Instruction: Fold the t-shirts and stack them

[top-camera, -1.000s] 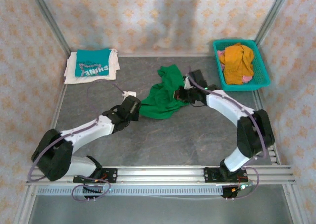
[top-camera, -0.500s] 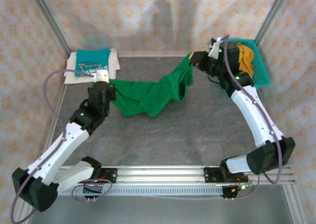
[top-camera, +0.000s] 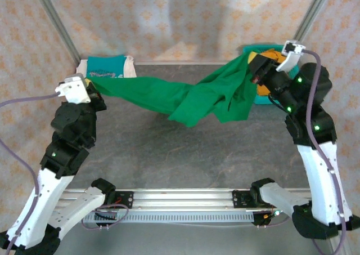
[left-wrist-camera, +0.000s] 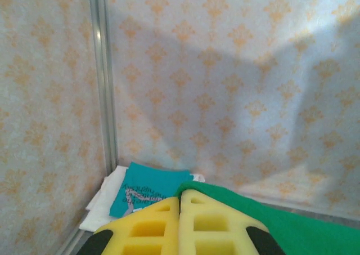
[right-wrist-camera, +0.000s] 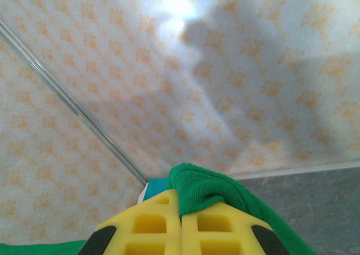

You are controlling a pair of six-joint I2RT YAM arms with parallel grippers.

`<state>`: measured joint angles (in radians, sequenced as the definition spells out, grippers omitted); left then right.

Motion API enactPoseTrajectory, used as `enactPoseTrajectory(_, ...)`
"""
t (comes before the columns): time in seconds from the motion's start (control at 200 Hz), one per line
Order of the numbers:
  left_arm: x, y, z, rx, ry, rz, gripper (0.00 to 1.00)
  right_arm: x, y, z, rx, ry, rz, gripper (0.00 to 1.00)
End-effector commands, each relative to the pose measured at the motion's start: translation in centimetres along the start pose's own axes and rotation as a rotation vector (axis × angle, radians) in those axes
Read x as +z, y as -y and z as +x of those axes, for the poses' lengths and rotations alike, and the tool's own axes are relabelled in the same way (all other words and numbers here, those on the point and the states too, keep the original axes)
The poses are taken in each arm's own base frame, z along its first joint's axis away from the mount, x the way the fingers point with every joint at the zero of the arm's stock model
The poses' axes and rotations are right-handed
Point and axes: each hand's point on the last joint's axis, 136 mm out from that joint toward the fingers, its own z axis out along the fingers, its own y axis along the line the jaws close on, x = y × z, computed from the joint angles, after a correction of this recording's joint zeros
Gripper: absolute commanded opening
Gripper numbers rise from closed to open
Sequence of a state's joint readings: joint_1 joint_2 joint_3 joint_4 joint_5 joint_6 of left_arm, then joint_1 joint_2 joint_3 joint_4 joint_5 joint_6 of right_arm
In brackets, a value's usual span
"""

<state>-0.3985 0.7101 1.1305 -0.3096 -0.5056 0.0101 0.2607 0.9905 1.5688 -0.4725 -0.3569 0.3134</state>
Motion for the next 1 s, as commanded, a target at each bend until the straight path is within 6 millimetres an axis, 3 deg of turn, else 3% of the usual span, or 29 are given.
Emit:
enactPoseTrajectory(0.0, -1.8, -1.5, -1.4, 0.002, 0.031, -0.004, 0.00, -2.7, -0.1, -1.7, -0.064, 0.088, 0.027, 0.00)
enactPoseTrajectory(0.18, -4.7, -3.5, -3.3, -0.057, 0.094, 0.011, 0.00, -7.0, 0.7, -2.3, -0.061, 0.167, 0.099, 0.00)
enactPoseTrajectory(0.27, -4.9, -3.6, -4.0, -0.062, 0.102, 0.012, 0.00, -7.6, 1.9, -2.1, -0.036, 0.171, 0.164, 0.00)
enactPoseTrajectory(0.34, -3.7, -2.7, -4.0, -0.015, 0.057, 0.007, 0.00, -6.3, 3.6, -1.6, -0.016, 0.131, 0.252, 0.00)
enactPoseTrajectory(0.475, 1.9, 1.1, -1.6, 0.118, -0.078, -0.010, 0.00, 0.4, 9.9, 2.0, 0.019, -0.015, 0.503, 0.00)
enactPoseTrajectory(0.576, 7.5, 2.8, 3.1, 0.137, -0.225, -0.013, 0.00, 6.4, 14.5, 7.0, 0.062, -0.155, 0.621, 0.00)
enactPoseTrajectory(0.676, 13.6, 3.0, 10.6, 0.157, -0.397, -0.043, 0.00, 11.9, 18.9, 12.9, 0.118, -0.294, 0.680, 0.00)
enactPoseTrajectory(0.696, 14.7, 3.0, 12.2, 0.177, -0.427, -0.060, 0.00, 13.0, 19.6, 14.0, 0.124, -0.325, 0.686, 0.04)
enactPoseTrajectory(0.761, 17.8, 2.8, 17.4, 0.239, -0.536, -0.104, 0.00, 15.5, 22.2, 17.2, 0.138, -0.407, 0.730, 0.32)
enactPoseTrajectory(0.816, 19.6, 2.9, 21.2, 0.290, -0.612, -0.122, 0.00, 16.8, 23.8, 19.5, 0.148, -0.472, 0.747, 0.43)
enactPoseTrajectory(0.906, 21.4, 3.1, 26.0, 0.340, -0.683, -0.139, 0.00, 17.5, 23.9, 21.6, 0.164, -0.530, 0.700, 0.48)
enactPoseTrajectory(0.996, 22.1, 3.0, 29.3, 0.371, -0.737, -0.157, 0.00, 16.8, 21.3, 23.1, 0.182, -0.567, 0.552, 0.49)
